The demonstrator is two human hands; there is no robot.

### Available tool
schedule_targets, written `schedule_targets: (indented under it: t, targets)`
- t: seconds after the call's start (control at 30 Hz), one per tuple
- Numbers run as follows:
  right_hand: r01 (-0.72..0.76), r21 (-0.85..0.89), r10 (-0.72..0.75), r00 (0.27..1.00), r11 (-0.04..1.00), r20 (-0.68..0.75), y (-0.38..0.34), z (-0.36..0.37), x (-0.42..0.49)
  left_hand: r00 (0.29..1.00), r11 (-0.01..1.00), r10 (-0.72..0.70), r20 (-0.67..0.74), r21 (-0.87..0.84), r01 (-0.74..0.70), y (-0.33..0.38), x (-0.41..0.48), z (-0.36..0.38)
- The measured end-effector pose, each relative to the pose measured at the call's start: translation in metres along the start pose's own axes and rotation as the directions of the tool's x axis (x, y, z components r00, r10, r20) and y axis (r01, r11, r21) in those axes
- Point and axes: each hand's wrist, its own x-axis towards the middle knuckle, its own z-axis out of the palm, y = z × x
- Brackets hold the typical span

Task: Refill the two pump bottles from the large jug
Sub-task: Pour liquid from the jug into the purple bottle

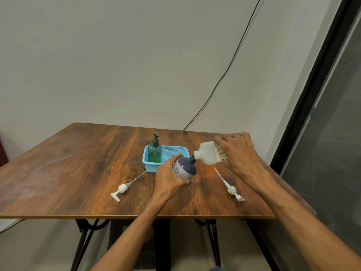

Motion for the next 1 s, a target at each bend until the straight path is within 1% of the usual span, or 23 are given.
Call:
schedule_targets:
  t: [0.3, 0.67, 1.0]
  targets:
    - [-0.003, 0.001, 0.003, 1.000, 1.000, 0.014, -0.0014, -0.0046, 0.0008, 0.999, 1.000, 0.027, -0.017, -0.008, -0.027, 0.0003, -0.0002, -0.0016]
    - [0.002, 0.006, -0.002, 1.000, 1.000, -0.008, -0.0015, -0.0008, 0.0017, 1.000, 1.000, 0.012, -0.017, -0.004, -0.012, -0.0001, -0.0003, 0.0004]
    - [0.002, -0.008, -0.002, 1.000, 1.000, 0.001, 0.0001, 0.0041, 0.0025, 1.000, 1.000, -0.010, -0.006, -0.007, 0.010, -0.0009, 0.0002, 0.0035]
